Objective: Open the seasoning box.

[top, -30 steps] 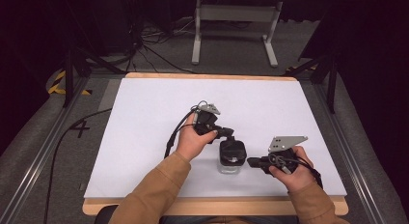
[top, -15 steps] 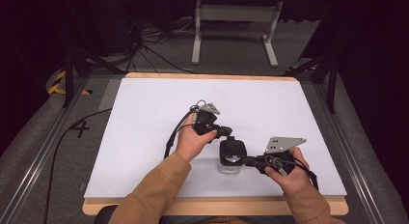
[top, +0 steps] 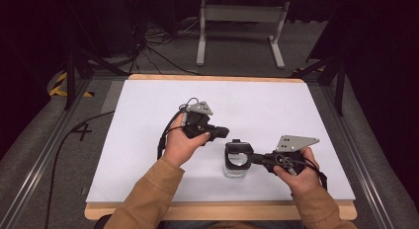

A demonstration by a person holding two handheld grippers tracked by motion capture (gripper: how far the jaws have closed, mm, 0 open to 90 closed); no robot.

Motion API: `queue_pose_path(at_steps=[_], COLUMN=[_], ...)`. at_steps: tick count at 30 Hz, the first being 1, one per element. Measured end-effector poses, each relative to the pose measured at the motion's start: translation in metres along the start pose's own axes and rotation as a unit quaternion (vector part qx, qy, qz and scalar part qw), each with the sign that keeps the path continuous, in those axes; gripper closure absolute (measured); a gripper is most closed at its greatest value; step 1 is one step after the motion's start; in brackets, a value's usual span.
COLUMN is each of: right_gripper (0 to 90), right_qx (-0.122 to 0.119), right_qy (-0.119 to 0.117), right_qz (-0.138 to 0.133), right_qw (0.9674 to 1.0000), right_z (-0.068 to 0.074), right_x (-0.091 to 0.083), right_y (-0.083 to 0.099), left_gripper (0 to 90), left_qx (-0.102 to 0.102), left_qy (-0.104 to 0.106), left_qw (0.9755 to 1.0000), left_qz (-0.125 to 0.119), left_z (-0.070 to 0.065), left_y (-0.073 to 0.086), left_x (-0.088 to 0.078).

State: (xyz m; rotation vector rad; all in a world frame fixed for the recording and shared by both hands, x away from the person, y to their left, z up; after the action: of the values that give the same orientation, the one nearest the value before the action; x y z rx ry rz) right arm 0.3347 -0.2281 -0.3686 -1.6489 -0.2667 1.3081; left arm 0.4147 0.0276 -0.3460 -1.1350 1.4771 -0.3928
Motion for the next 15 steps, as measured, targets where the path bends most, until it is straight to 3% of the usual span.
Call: queue_pose_path(at_steps=[15], right_gripper=[90.0], right_qx=[0.002], right_qy=[0.012], right_qz=[-0.059], right_qw=[0.9982], right_z=[-0.012], right_x=[-0.001], right_y=[-0.016], left_gripper=[84.9], left_qx=[-0.020], left_qy=[-0.019], left_qw=[0.9994], left_qz=[0.019], left_z=[0.001], left_y=[0.018], left_x=[-0.025])
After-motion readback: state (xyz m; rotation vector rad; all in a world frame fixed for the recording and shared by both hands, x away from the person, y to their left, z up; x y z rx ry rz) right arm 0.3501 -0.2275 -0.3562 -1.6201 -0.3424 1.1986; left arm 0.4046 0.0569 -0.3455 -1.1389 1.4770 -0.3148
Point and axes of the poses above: each handheld gripper's, and its own axes: x roughly forward along the jaws, y roughly out of its underside, z roughly to its left, the point moved 2 cm from there along x, roughly forward along the jaws, and after that the axes turned 5 degrees about z, right-handed, at the moved point
